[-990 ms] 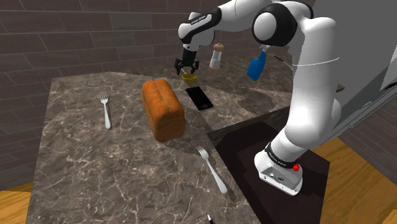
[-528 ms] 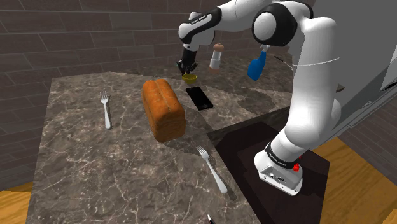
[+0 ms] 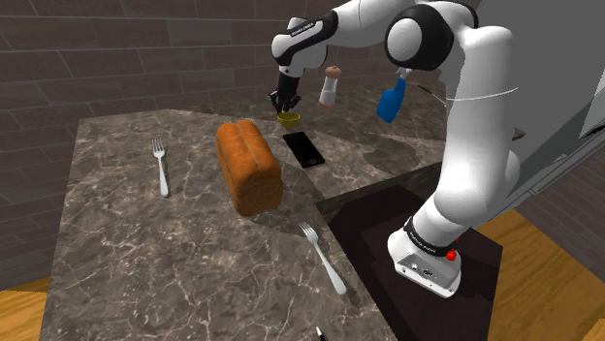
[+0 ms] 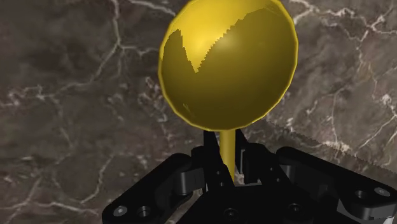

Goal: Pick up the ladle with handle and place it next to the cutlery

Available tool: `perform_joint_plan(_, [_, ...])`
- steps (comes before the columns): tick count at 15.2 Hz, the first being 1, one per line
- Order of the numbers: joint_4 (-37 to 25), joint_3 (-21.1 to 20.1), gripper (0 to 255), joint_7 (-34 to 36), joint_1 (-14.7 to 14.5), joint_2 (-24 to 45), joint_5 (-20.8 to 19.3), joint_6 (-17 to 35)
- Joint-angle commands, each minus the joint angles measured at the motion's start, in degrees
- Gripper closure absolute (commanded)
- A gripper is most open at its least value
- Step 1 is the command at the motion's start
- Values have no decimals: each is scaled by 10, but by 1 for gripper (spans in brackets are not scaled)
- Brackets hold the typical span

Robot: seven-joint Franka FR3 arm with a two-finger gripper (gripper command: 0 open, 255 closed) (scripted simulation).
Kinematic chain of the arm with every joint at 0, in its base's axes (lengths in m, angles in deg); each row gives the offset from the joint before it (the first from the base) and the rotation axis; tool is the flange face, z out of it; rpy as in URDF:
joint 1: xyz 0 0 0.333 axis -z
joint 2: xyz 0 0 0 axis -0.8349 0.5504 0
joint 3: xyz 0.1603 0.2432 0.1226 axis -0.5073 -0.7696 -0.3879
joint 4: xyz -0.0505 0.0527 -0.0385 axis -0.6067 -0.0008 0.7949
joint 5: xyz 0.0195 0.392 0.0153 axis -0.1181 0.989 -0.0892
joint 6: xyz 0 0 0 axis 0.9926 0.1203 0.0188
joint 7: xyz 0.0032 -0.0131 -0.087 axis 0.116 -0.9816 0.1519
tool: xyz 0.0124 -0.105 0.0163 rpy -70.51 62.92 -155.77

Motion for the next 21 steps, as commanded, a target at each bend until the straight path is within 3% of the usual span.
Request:
perform_joint_plan(1, [-2,1,255,2,0,-6,-1,-8])
perform_joint_plan(21, [-61,7,255,29,-1,-69,-17,-128])
